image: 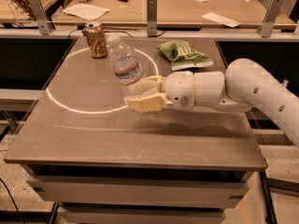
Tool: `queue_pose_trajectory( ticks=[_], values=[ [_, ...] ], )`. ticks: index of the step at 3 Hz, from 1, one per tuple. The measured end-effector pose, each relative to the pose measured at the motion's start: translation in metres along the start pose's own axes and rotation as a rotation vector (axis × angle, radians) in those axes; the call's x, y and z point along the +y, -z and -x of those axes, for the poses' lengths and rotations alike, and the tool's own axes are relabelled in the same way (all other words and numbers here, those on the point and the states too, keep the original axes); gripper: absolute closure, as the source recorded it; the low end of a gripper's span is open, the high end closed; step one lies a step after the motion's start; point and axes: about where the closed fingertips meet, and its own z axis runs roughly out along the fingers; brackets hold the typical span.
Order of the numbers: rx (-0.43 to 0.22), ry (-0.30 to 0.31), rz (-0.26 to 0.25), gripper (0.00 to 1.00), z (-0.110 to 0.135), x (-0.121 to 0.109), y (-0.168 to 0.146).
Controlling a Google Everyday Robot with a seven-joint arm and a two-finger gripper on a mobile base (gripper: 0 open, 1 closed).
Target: Place water bottle upright
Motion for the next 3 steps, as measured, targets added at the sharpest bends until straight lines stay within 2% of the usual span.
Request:
queue_pose_trajectory(
  ticks=[2, 3],
  values=[
    [-0.063, -0.015, -0.038, 1.0, -0.033, 0.004, 0.006],
    [-0.081, -0.008, -0.032, 0.82, -0.04, 0.007, 0.006]
  ],
)
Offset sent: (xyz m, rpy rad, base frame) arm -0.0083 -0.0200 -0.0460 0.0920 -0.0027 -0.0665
